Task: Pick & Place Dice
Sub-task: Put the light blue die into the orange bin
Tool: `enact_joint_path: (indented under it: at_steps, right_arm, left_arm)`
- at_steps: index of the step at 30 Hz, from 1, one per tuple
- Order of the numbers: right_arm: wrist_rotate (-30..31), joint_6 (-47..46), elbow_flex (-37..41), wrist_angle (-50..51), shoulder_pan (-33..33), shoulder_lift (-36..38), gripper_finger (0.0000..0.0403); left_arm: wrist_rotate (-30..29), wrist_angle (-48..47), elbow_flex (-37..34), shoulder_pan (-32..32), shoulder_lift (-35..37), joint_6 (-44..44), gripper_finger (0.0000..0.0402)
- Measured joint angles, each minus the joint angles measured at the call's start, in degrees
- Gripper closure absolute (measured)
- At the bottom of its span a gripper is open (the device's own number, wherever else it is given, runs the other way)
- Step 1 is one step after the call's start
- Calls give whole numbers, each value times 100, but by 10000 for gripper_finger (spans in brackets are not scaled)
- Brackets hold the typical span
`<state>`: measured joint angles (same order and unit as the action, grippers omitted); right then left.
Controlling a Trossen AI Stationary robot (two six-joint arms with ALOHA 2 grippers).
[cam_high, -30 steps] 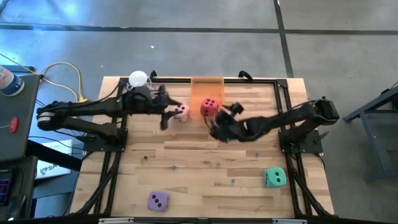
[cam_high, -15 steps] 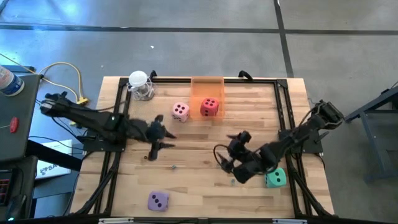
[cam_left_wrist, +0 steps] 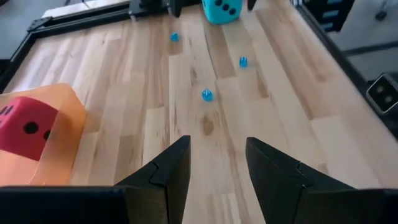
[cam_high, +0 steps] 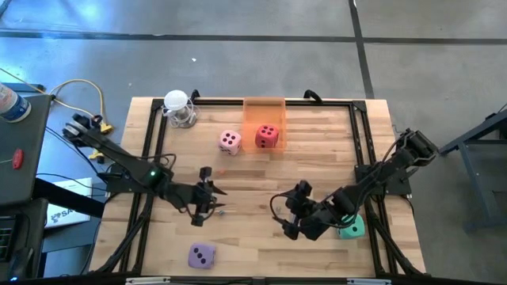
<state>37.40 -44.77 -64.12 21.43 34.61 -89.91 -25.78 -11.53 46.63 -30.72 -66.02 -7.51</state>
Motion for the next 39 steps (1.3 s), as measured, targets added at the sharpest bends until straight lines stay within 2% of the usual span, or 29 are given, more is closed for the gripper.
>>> enact_joint_path:
  at_steps: [3,7,12,15,18,21,24,26,29,32,35,39]
  right_arm:
    - [-24,25,0,-265,-81,0,3]
    - [14,659,0,-742,-243,0,3]
    - [81,1068,0,-700,-465,15,3]
    - [-10,1225,-21,-417,-500,265,3]
    - [-47,897,-350,388,-355,566,3]
    - [-39,66,-806,1640,-136,810,3]
    - [-344,-1386,-1314,3136,27,920,3]
    - [-750,-2563,-1577,4074,107,922,3]
    - [-1666,-4075,-1693,5141,178,903,3]
    - [-2434,-5189,-1669,5805,193,836,3]
    - [-3017,-5918,-1613,6069,312,752,3]
    - [-3350,-6652,-1434,5952,628,680,3]
  left_arm:
    - [-7,28,0,7,-123,20,254]
    - [-5,49,-2,63,-150,32,254]
    - [-4,44,-2,66,-113,148,254]
    - [-2,-21,-2,51,-115,151,254]
    - [-2,-86,-2,50,-115,151,254]
    - [-2,-73,-2,50,-115,153,254]
    - [2,-70,-2,104,-115,148,254]
    - [1,-56,-2,145,-115,126,254]
    - [2,33,-2,219,-115,125,254]
    - [4,132,-2,293,-115,170,254]
    - [10,235,-2,370,-115,164,254]
    - [94,238,-2,406,-115,122,254]
